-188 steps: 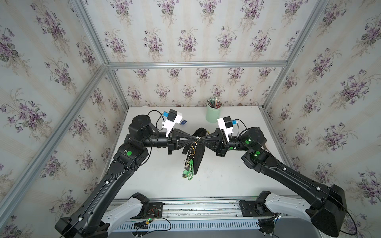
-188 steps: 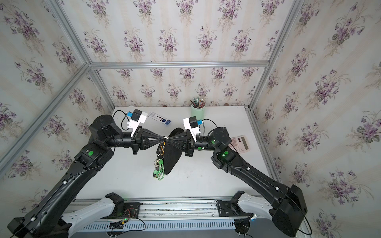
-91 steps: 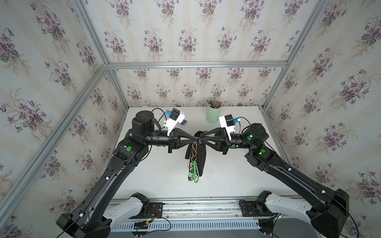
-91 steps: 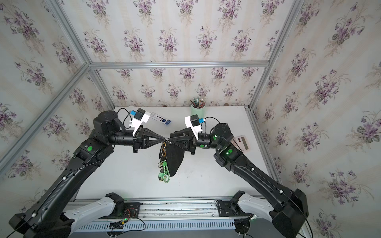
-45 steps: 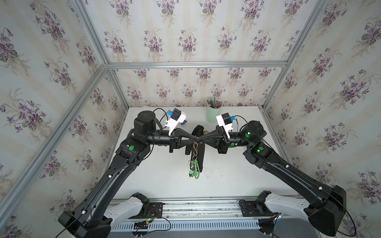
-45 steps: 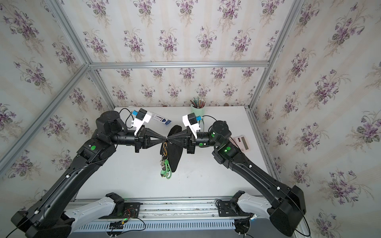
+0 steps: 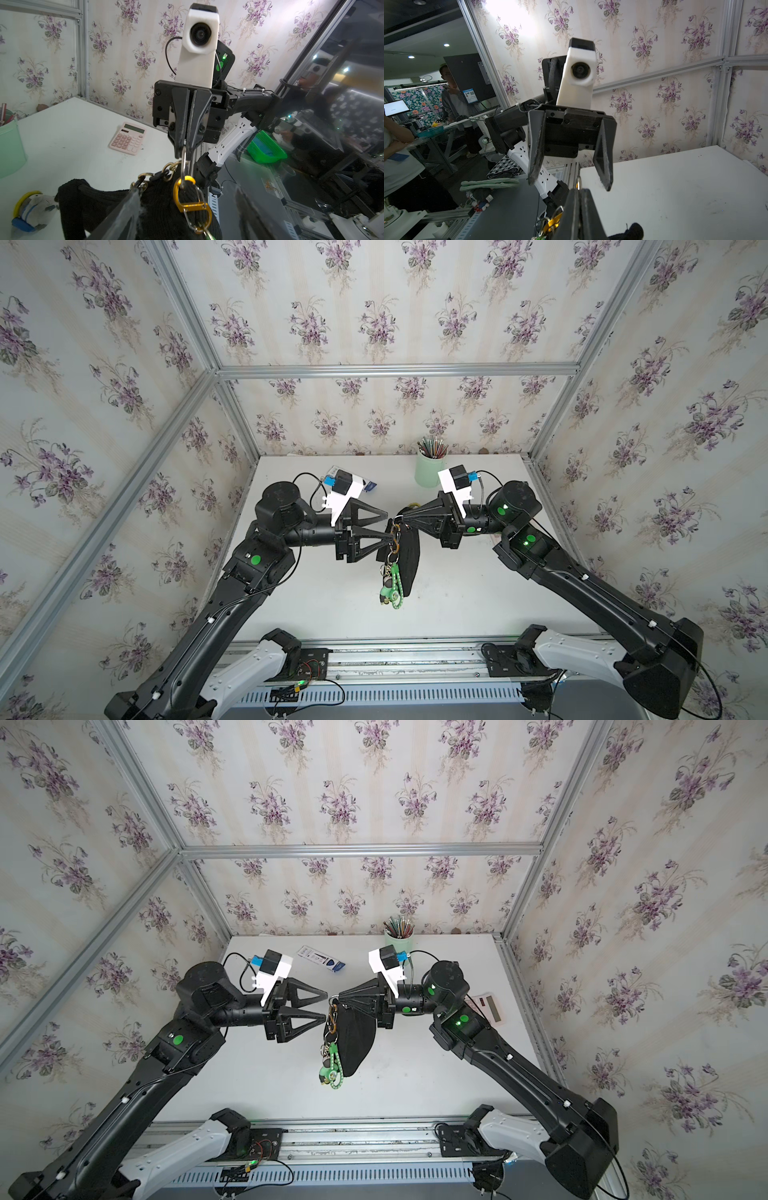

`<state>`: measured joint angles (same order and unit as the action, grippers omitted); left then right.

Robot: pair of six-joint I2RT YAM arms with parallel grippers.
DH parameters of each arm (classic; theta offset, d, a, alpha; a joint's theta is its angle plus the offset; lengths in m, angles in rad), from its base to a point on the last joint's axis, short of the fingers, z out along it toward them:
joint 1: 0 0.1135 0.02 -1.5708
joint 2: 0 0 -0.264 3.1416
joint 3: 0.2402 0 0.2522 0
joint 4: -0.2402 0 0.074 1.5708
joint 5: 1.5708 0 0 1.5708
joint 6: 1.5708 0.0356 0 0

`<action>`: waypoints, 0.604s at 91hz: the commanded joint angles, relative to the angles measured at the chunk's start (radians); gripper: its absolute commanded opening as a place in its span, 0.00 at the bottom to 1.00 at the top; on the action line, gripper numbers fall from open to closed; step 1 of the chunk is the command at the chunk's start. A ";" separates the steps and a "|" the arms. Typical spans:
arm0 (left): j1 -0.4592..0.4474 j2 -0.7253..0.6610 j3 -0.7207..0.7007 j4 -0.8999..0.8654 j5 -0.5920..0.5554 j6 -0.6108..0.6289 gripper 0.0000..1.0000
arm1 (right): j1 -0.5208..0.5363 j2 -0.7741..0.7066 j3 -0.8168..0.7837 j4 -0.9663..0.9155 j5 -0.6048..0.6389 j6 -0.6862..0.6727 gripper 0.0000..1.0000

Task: Remove the decoration from the bag
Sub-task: Remove the decoration item from the bag.

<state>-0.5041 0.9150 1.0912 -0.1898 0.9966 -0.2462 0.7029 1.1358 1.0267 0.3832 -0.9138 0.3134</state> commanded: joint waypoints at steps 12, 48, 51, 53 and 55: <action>-0.042 -0.089 -0.090 0.086 -0.207 -0.046 0.76 | 0.000 -0.023 -0.001 -0.003 0.091 -0.014 0.00; -0.174 -0.062 -0.048 -0.015 -0.407 0.025 0.68 | 0.000 -0.023 -0.005 -0.030 0.181 -0.026 0.00; -0.186 -0.054 -0.044 -0.019 -0.420 0.032 0.68 | 0.000 -0.022 -0.005 -0.033 0.185 -0.027 0.00; -0.194 -0.049 -0.042 -0.023 -0.429 0.035 0.68 | 0.000 -0.022 -0.005 -0.034 0.188 -0.027 0.00; -0.200 -0.042 -0.038 -0.027 -0.437 0.039 0.68 | 0.000 -0.021 -0.005 -0.035 0.189 -0.027 0.00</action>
<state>-0.6762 0.8490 1.0363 -0.1883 0.6342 -0.2565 0.7010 1.1137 1.0199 0.3237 -0.7521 0.2913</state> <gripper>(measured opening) 0.683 0.078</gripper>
